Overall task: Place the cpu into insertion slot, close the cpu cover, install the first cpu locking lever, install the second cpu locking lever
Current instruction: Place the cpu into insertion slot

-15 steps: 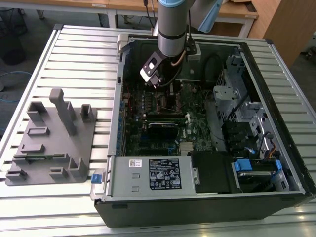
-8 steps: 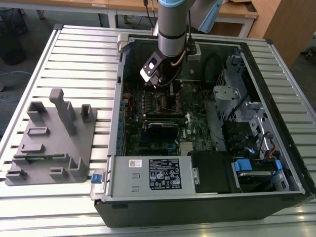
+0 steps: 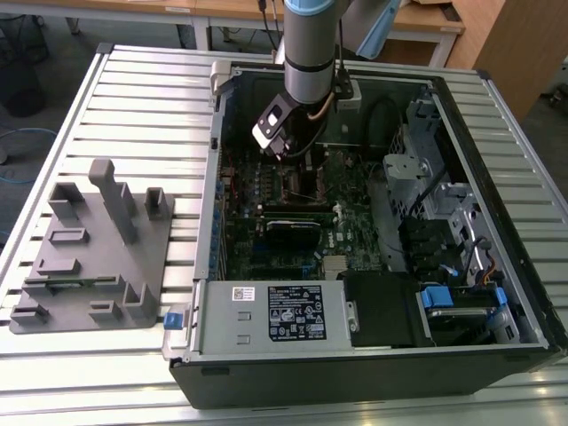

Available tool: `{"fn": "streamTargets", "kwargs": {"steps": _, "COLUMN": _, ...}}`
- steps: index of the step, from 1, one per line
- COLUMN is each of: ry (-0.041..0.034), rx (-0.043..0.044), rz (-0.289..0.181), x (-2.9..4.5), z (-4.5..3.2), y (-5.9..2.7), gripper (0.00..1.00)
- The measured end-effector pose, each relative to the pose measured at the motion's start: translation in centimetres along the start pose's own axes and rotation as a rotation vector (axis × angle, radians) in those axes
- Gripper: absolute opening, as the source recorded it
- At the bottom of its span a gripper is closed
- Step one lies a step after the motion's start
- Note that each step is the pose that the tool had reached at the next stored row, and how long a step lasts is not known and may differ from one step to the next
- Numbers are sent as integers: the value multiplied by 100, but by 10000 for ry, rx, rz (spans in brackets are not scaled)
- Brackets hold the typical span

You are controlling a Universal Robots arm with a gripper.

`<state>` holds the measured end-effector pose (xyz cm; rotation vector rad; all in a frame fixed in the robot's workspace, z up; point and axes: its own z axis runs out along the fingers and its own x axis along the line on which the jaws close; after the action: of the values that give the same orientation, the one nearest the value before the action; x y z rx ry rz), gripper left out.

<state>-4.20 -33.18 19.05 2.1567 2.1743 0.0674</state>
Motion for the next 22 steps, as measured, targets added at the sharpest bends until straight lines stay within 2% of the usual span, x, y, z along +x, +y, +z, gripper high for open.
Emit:
{"fn": "streamTargets", "kwargs": {"steps": 6, "ry": -5, "rx": 3, "rz": 0, "x": -1, "z": -8, "y": 0, "gripper": 67}}
{"fn": "streamTargets", "kwargs": {"steps": 17, "ry": -2, "rx": 1, "rz": 1, "x": -5, "z": -202, "y": 17, "gripper": 67}}
{"fn": "streamTargets", "kwargs": {"steps": 22, "ry": 0, "rx": -1, "rz": 1, "x": -6, "z": -228, "y": 19, "gripper": 67}}
